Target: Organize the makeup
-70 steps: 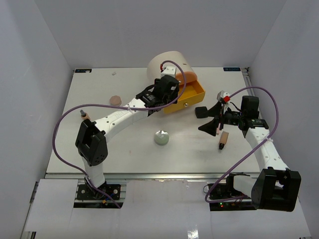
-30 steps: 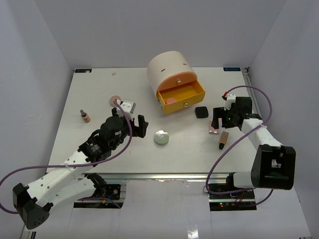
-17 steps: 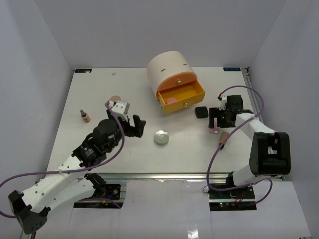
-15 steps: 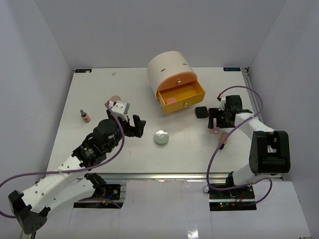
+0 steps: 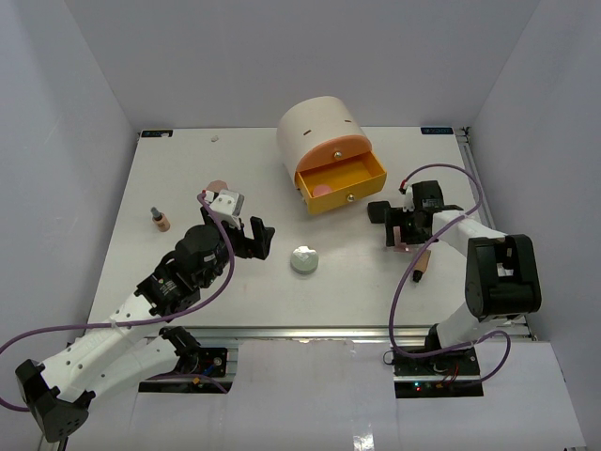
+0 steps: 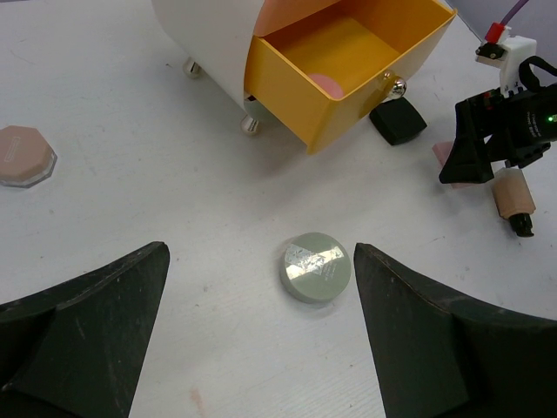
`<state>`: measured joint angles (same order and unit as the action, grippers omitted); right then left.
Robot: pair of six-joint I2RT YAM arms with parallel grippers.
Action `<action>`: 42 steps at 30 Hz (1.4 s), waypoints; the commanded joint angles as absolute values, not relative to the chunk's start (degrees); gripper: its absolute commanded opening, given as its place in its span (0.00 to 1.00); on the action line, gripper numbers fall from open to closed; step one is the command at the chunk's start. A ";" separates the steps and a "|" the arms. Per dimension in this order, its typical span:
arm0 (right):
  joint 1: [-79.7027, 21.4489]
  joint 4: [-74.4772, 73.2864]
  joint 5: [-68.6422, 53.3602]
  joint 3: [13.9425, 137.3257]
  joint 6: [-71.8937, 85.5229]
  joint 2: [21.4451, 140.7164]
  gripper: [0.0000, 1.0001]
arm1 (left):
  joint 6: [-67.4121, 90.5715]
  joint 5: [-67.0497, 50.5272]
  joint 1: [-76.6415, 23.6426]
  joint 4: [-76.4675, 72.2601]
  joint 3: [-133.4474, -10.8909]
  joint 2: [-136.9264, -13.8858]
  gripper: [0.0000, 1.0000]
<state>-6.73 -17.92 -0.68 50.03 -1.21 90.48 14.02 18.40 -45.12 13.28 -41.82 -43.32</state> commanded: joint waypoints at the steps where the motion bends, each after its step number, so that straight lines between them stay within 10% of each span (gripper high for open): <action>1: -7.72 -16.05 3.24 52.09 -0.62 91.47 0.96 | 14.26 18.58 -44.91 12.64 -41.84 -42.43 0.98; 21: -5.86 -13.35 4.35 50.91 -4.29 85.12 0.24 | 14.15 19.16 -44.91 12.66 -41.40 -42.34 0.98; 42: -6.88 -18.19 -26.63 72.71 -15.78 75.82 0.09 | 13.41 16.86 -44.91 11.39 -40.68 -43.35 0.98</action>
<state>-6.01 -17.67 -20.57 66.89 -16.71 73.74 13.95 17.65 -45.12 12.51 -41.17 -43.36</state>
